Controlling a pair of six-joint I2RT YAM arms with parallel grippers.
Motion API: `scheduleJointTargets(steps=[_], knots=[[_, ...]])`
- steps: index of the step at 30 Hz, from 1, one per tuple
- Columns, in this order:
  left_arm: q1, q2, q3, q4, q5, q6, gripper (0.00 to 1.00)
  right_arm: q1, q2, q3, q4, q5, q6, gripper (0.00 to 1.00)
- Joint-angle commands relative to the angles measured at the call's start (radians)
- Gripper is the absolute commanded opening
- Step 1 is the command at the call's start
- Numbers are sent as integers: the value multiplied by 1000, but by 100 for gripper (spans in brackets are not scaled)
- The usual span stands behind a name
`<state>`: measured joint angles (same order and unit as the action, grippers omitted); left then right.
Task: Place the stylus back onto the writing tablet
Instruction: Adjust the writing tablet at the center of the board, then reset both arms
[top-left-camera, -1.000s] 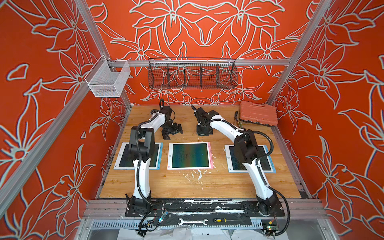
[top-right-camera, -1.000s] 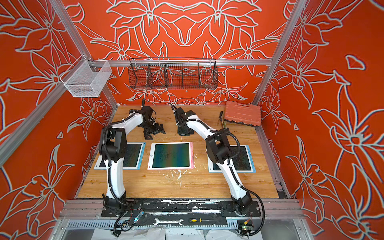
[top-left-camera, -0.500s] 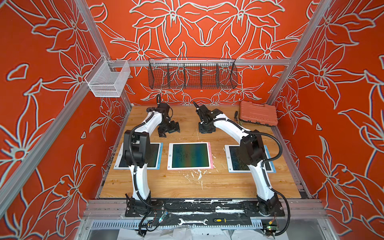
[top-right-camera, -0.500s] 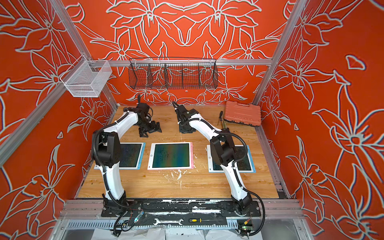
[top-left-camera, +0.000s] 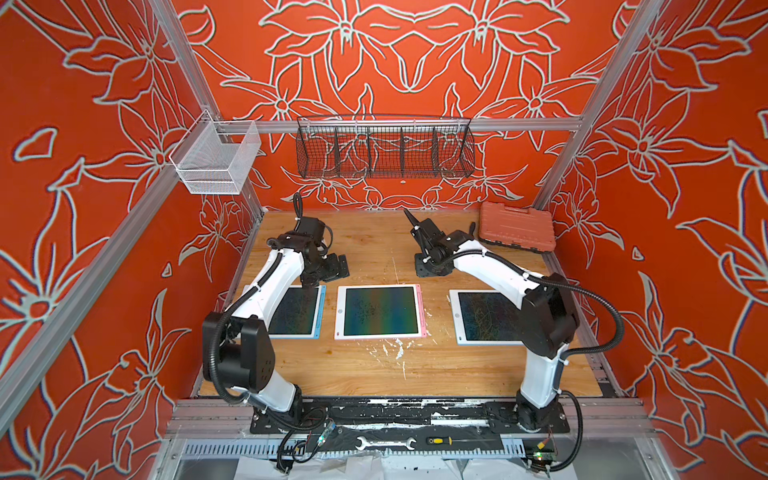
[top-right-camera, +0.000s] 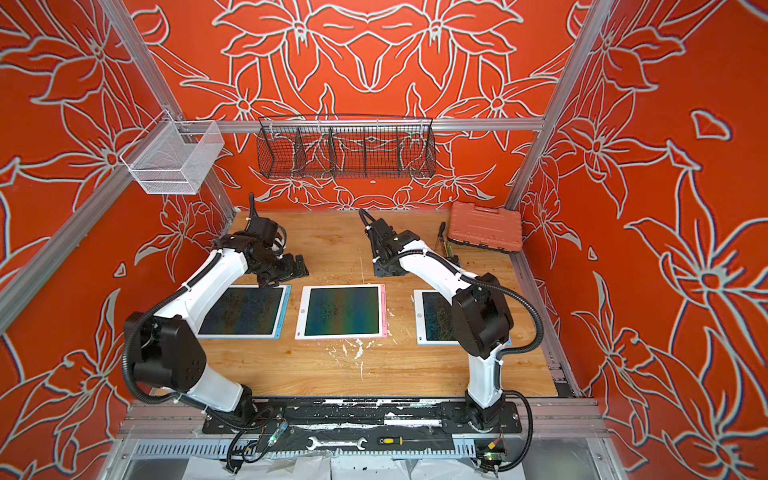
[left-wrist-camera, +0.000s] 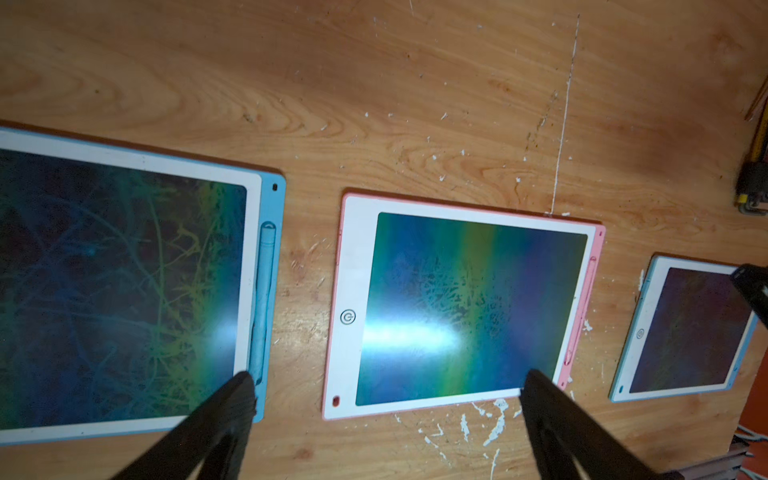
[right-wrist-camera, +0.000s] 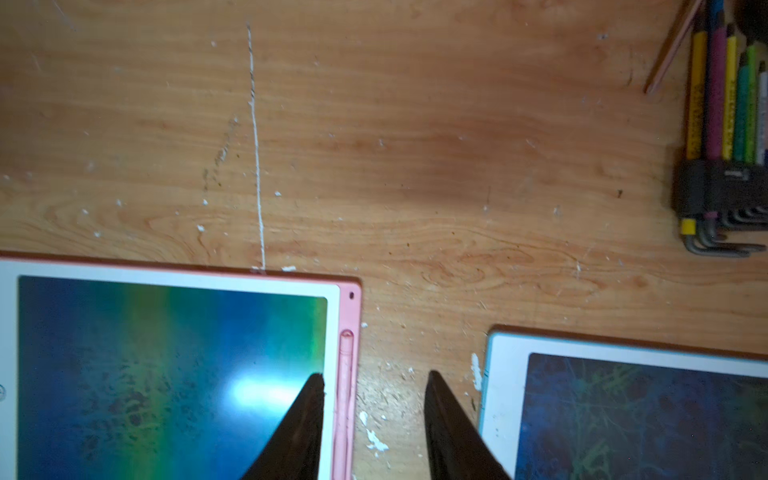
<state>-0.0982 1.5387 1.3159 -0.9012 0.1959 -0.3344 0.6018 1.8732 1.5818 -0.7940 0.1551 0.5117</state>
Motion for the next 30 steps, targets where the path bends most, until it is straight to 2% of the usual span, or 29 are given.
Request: scheduleJointTargets(steps=[1, 6, 9, 14, 23, 26, 30], knots=[[2, -72, -52, 0, -12, 23, 97, 4, -82, -60, -9, 47, 41, 46], [2, -203, -143, 14, -5, 34, 97, 4, -187, -159, -20, 84, 45, 57], [2, -285, -199, 33, 1, 31, 97, 5, -262, -213, -18, 115, 57, 68], [2, -387, -282, 69, -22, 28, 97, 4, -412, -319, -20, 230, 87, 76], [5, -459, -370, 82, -155, 11, 97, -8, -687, -549, 61, 415, 50, 92], [5, -469, -371, 76, -183, -6, 98, -22, -749, -601, 84, 427, 29, 97], [5, -502, -399, 104, -228, -26, 97, -38, -826, -666, 127, 423, -12, 97]])
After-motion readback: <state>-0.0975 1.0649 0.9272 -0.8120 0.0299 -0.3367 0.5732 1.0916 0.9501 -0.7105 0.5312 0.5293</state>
